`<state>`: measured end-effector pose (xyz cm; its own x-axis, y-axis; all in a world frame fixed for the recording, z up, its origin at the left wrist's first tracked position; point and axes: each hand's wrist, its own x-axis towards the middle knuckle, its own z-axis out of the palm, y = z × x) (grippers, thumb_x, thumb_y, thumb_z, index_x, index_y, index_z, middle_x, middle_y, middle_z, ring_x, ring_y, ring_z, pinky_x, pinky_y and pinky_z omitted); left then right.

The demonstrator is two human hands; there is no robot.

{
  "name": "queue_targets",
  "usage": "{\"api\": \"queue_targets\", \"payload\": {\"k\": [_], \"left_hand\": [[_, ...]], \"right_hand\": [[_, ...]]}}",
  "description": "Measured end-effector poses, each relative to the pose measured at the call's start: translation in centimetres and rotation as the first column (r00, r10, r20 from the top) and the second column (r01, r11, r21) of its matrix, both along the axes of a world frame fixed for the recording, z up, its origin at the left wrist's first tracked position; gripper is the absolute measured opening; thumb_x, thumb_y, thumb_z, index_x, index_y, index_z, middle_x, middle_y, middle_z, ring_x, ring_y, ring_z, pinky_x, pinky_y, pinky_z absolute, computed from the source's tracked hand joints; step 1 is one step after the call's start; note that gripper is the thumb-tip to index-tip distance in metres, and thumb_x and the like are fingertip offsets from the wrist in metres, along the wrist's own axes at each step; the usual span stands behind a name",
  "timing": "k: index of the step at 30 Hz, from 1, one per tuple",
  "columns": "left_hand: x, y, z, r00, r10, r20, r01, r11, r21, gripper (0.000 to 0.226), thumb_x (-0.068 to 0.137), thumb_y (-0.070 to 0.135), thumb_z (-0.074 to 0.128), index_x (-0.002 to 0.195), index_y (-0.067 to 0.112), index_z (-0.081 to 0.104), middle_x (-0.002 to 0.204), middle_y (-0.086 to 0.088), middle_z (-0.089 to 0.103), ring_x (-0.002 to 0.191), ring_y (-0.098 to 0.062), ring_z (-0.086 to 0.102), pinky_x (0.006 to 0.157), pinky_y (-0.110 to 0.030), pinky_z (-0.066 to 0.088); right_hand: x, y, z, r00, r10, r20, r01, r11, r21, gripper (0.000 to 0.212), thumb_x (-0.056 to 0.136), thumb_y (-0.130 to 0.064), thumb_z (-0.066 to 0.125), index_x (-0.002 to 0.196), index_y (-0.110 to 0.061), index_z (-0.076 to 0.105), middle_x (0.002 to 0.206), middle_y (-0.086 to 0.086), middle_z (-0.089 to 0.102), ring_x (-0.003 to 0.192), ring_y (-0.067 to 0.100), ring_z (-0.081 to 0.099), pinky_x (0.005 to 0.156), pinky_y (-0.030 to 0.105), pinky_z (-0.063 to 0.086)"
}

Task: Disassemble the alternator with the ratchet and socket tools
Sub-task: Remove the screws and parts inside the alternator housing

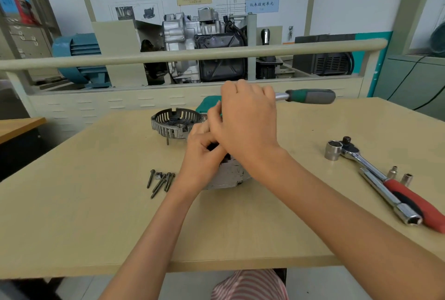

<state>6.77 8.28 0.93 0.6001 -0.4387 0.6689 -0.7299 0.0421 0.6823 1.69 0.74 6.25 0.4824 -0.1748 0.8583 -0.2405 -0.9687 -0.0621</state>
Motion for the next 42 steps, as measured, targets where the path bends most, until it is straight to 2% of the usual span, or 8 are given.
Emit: {"api": "queue_targets", "payload": {"k": [5, 12, 15, 18, 24, 31, 37, 42], "left_hand": [[-0.3, 0.4, 0.1, 0.99, -0.054, -0.13, 0.055, 0.999, -0.002, 0.021, 0.07, 0.04, 0.052, 0.057, 0.029, 0.064, 0.075, 0.0, 0.058, 0.086, -0.024, 0.048, 0.075, -0.033, 0.035], [0.0, 0.7, 0.1, 0.999, -0.034, -0.014, 0.036, 0.995, 0.09, 0.022, 0.085, 0.036, 0.051, 0.08, 0.028, 0.071, 0.072, 0.003, 0.04, 0.081, -0.001, 0.037, 0.084, -0.023, 0.028], [0.2, 0.7, 0.0, 0.999, -0.049, 0.02, 0.048, 0.998, 0.052, 0.021, 0.081, 0.035, 0.058, 0.071, 0.024, 0.073, 0.072, -0.006, 0.05, 0.081, 0.004, 0.039, 0.081, -0.017, 0.031], [0.1, 0.4, -0.2, 1.0, -0.019, 0.004, 0.019, 1.0, -0.002, 0.024, 0.072, 0.04, 0.051, 0.054, 0.033, 0.065, 0.073, 0.009, 0.057, 0.088, 0.001, 0.043, 0.078, -0.015, 0.035], [-0.2, 0.3, -0.1, 0.997, -0.03, -0.074, 0.03, 1.0, 0.006, 0.034, 0.076, 0.022, 0.053, 0.049, 0.042, 0.061, 0.057, 0.016, 0.054, 0.071, -0.007, 0.039, 0.064, -0.021, 0.028], [0.2, 0.6, 0.0, 0.999, -0.034, -0.026, 0.036, 0.996, 0.077, 0.022, 0.084, 0.036, 0.052, 0.065, 0.04, 0.062, 0.076, -0.005, 0.048, 0.087, -0.004, 0.04, 0.083, -0.021, 0.031], [0.3, 0.2, -0.3, 0.999, -0.029, -0.021, 0.029, 0.999, -0.014, 0.021, 0.072, 0.037, 0.055, 0.053, 0.038, 0.062, 0.079, 0.022, 0.06, 0.089, -0.002, 0.043, 0.08, -0.025, 0.036], [-0.2, 0.0, -0.3, 0.997, -0.006, -0.071, 0.003, 0.999, -0.035, 0.021, 0.067, 0.036, 0.052, 0.048, 0.04, 0.059, 0.065, 0.026, 0.057, 0.081, -0.002, 0.042, 0.072, -0.026, 0.032]], "right_hand": [[0.0, 0.1, 0.9, 0.921, 0.381, 0.079, -0.389, 0.91, 0.147, 0.021, 0.077, -0.023, 0.048, 0.058, -0.017, 0.04, 0.057, -0.005, 0.039, 0.062, 0.015, 0.038, 0.068, 0.029, 0.024], [-0.5, -1.4, 1.7, 0.552, 0.774, 0.309, -0.767, 0.327, 0.552, 0.044, 0.087, -0.021, 0.039, 0.046, -0.006, 0.04, 0.053, 0.021, 0.04, 0.059, 0.03, 0.041, 0.066, 0.025, 0.037], [-0.2, -1.0, 1.4, 0.72, 0.67, 0.181, -0.685, 0.648, 0.332, 0.037, 0.086, -0.015, 0.047, 0.05, -0.006, 0.039, 0.05, 0.005, 0.037, 0.057, 0.024, 0.039, 0.062, 0.03, 0.031], [0.2, -0.2, 0.6, 0.988, 0.15, 0.043, -0.15, 0.989, 0.005, 0.025, 0.084, -0.025, 0.048, 0.062, -0.014, 0.051, 0.059, 0.001, 0.05, 0.063, 0.023, 0.047, 0.069, 0.034, 0.032], [0.2, 0.5, 0.4, 0.935, 0.278, 0.222, -0.306, 0.946, 0.106, 0.028, 0.079, -0.022, 0.051, 0.053, -0.015, 0.044, 0.051, -0.002, 0.041, 0.056, 0.018, 0.039, 0.066, 0.033, 0.03], [0.0, -0.7, 1.5, 0.602, 0.725, 0.333, -0.772, 0.422, 0.476, 0.042, 0.085, -0.016, 0.042, 0.046, 0.0, 0.043, 0.05, 0.021, 0.044, 0.057, 0.03, 0.043, 0.062, 0.032, 0.037], [0.3, -0.2, 0.6, 0.94, 0.324, 0.105, -0.333, 0.939, 0.087, 0.025, 0.083, -0.018, 0.051, 0.06, -0.013, 0.045, 0.056, -0.003, 0.043, 0.062, 0.019, 0.044, 0.069, 0.034, 0.032], [0.3, 0.5, 0.4, 0.984, 0.151, 0.092, -0.156, 0.986, 0.051, 0.022, 0.08, -0.024, 0.049, 0.062, -0.012, 0.051, 0.059, 0.003, 0.05, 0.062, 0.022, 0.045, 0.069, 0.034, 0.032]]}}
